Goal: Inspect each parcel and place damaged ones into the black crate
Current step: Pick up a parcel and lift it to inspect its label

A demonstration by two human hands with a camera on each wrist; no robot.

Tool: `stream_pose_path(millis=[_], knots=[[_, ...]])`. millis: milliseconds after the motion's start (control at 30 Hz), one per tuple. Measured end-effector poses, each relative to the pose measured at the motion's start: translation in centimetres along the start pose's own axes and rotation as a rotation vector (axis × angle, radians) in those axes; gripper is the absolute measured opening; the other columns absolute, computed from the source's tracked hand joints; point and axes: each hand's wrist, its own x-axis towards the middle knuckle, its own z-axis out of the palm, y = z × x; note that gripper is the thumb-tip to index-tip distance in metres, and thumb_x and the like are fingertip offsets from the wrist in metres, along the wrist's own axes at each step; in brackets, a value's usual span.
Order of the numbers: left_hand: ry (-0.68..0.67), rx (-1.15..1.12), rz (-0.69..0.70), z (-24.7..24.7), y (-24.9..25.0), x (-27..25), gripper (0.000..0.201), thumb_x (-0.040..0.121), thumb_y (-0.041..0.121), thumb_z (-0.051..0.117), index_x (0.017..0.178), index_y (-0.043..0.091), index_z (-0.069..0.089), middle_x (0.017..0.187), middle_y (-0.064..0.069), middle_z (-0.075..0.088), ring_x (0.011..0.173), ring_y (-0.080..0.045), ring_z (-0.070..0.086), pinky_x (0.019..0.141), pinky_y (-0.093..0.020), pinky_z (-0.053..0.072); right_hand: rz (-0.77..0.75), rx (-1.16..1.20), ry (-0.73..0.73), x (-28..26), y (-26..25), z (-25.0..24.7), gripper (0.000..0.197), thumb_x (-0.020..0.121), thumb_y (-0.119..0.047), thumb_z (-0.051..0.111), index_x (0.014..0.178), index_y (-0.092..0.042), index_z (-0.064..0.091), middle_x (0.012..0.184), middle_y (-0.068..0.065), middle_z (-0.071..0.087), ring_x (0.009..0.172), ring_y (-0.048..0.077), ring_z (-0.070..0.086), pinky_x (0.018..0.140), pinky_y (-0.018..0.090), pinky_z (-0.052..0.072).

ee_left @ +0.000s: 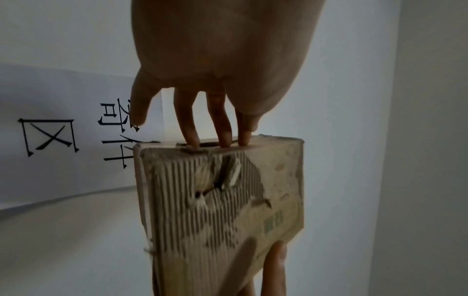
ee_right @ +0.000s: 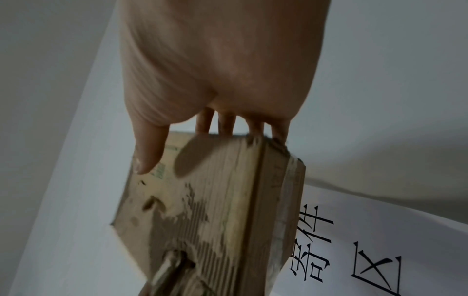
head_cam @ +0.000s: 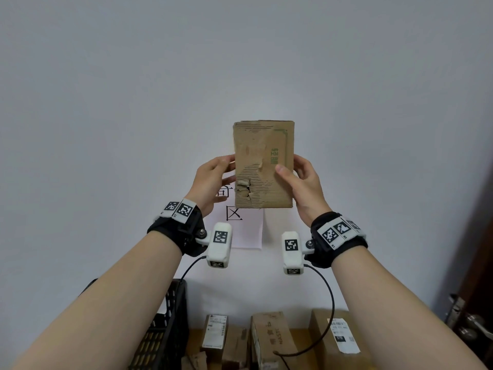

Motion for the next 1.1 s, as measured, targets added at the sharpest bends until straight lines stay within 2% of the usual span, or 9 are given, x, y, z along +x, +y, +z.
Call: stream_pose_path(millis=[67,200,267,367,500,600,700,867,1100], knots=[[0.021,0.031,-0.010,0.1,-0.1,0.1,0.026,0.098,0.050,0.064,0.118,0.034,0.066,0.113,0.011,0.074,0.110,-0.015,0.068,0.088,-0.045,0.050,-0.032,0.016,0.021,-0.2,-0.1,-0.2,0.061,0.079,-0.028,0.086,0.134,-0.019,0.059,0.135,-0.001,0.067,0.116,0.009,0.068,0.098,0.033,0.056],[-0.006,0.063,-0.101,0.2,-0.3,0.3,0.087,0.083,0.072,0.068,0.152,0.029,0.037,0.117,0.008,0.063,0.120,-0.025,0.060,0.107,-0.060,0.046,-0.017,0.114,-0.008,-0.7,-0.5,-0.6,0.042,0.094,-0.017,0.075,0.129,-0.022,0.054,0.123,0.000,0.075,0.111,0.018,0.072,0.094,0.040,0.059],[-0.053,0.018,-0.071,0.3,-0.3,0.2,0.076,0.087,0.067,0.068,0.148,0.028,0.044,0.106,0.006,0.071,0.102,-0.023,0.066,0.098,-0.058,0.055,0.003,0.133,0.001,-0.6,-0.6,-0.7,0.036,0.097,-0.021,0.072,0.125,-0.022,0.050,0.116,-0.003,0.077,0.105,0.015,0.073,0.090,0.039,0.060],[0.024,-0.037,0.024,0.1,-0.3,-0.2,0.046,0.095,0.046,0.071,0.135,0.028,0.054,0.097,0.011,0.075,0.085,-0.007,0.072,0.068,-0.041,0.064,-0.027,0.073,0.119,-0.3,-0.5,-1.0,0.030,0.097,-0.026,0.071,0.117,-0.024,0.048,0.117,-0.003,0.073,0.094,0.008,0.071,0.078,0.031,0.058],[0.093,-0.057,0.091,0.0,-0.3,-0.6,0.041,0.095,0.039,0.074,0.131,0.028,0.060,0.109,0.007,0.078,0.092,-0.010,0.073,0.073,-0.045,0.065,-0.102,-0.087,0.213,0.3,-0.2,-1.7,0.009,0.098,-0.025,0.069,0.105,-0.031,0.070,0.112,-0.008,0.069,0.088,0.011,0.068,0.076,0.026,0.053],[0.115,-0.097,0.120,0.4,-0.3,-0.8,0.034,0.096,0.032,0.074,0.126,0.023,0.065,0.111,0.004,0.078,0.086,-0.015,0.073,0.067,-0.040,0.064,-0.083,-0.119,0.154,0.7,-0.4,-1.6,0.022,0.099,-0.029,0.059,0.111,-0.034,0.078,0.124,-0.001,0.069,0.103,0.008,0.071,0.086,0.024,0.057],[0.131,-0.127,0.133,1.1,0.0,-0.9,0.026,0.097,0.025,0.072,0.122,0.017,0.067,0.111,0.002,0.077,0.079,-0.016,0.071,0.060,-0.035,0.061,0.014,-0.064,0.090,0.5,-0.9,-1.3,0.035,0.101,-0.033,0.048,0.123,-0.040,0.074,0.136,-0.005,0.063,0.115,0.009,0.068,0.095,0.033,0.058],[0.125,-0.137,0.147,1.5,0.3,-1.2,0.024,0.097,0.026,0.073,0.120,0.019,0.069,0.114,0.005,0.076,0.089,-0.016,0.074,0.060,-0.033,0.060,0.031,-0.051,0.093,0.0,-1.0,-1.9,0.039,0.098,-0.039,0.049,0.130,-0.040,0.070,0.140,-0.005,0.060,0.121,0.009,0.065,0.103,0.039,0.055],[0.120,-0.121,0.167,2.3,0.7,-1.4,0.025,0.099,0.027,0.070,0.122,0.018,0.067,0.118,0.004,0.074,0.097,-0.016,0.073,0.061,-0.031,0.059,0.019,0.017,0.099,-0.8,-1.8,-2.1,0.034,0.097,-0.047,0.064,0.125,-0.029,0.072,0.131,-0.001,0.069,0.110,0.010,0.070,0.090,0.033,0.060]])
